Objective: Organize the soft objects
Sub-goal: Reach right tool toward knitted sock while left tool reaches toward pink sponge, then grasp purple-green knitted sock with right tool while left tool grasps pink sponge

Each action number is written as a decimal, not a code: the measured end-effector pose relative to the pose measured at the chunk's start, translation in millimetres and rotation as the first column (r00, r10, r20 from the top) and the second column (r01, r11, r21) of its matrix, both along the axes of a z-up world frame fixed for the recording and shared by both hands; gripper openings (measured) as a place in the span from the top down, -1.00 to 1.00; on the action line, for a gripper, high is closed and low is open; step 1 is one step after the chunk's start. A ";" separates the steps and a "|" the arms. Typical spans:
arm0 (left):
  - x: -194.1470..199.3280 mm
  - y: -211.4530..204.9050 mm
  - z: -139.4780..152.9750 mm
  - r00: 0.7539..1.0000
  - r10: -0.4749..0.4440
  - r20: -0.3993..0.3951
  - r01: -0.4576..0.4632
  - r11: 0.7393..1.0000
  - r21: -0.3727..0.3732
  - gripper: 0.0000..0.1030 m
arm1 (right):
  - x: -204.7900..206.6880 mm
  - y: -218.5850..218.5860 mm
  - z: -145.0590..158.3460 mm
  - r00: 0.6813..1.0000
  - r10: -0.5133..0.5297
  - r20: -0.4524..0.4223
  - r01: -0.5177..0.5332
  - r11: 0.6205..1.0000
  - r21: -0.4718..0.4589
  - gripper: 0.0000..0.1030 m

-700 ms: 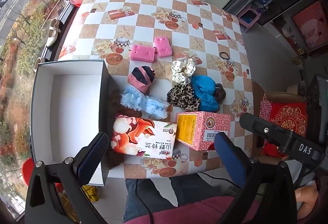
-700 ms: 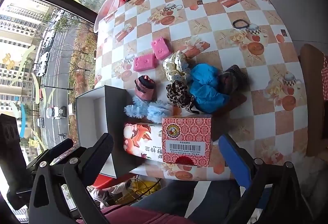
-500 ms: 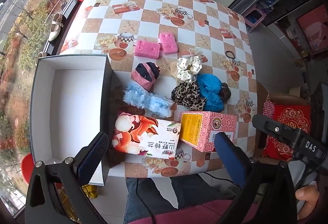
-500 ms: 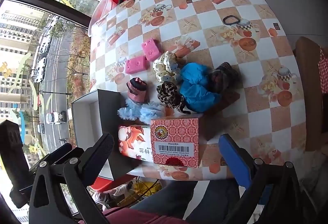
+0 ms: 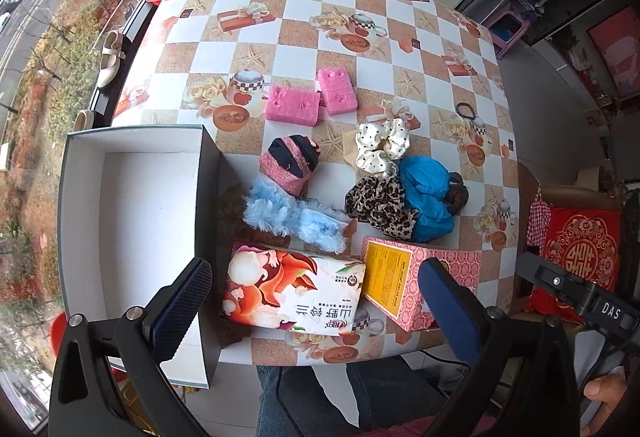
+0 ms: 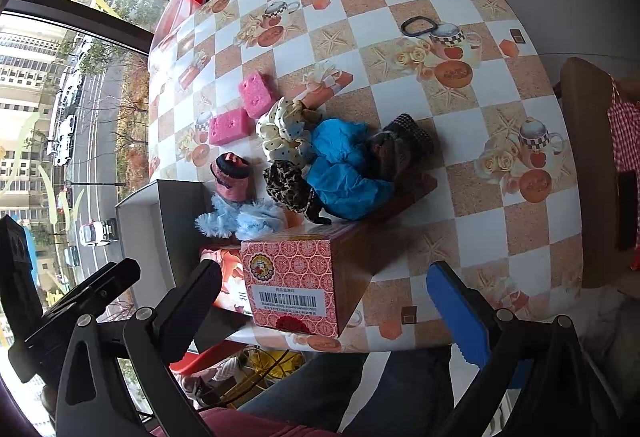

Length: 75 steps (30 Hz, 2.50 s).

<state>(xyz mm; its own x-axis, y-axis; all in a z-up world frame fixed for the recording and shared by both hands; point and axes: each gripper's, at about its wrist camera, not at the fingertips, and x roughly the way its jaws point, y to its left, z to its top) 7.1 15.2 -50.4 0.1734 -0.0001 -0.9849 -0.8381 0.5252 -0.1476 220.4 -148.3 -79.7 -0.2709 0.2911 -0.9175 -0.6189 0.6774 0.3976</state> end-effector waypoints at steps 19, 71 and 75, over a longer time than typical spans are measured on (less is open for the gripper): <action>45.6 74.4 -55.6 0.996 0.000 -0.093 0.006 0.997 0.074 -1.00 | 59.2 8.7 -71.7 0.999 -0.039 -0.008 0.037 0.988 -0.147 -1.00; 110.8 158.1 -212.5 0.955 -0.053 -0.291 0.064 0.998 0.028 -1.00 | 90.2 19.4 -202.6 0.996 -0.032 0.080 0.061 0.917 -0.395 -1.00; 112.3 163.8 -215.4 0.967 -0.036 -0.251 0.043 0.999 0.020 -1.00 | 91.0 2.8 -190.3 0.995 -0.032 0.090 0.065 0.918 -0.392 -1.00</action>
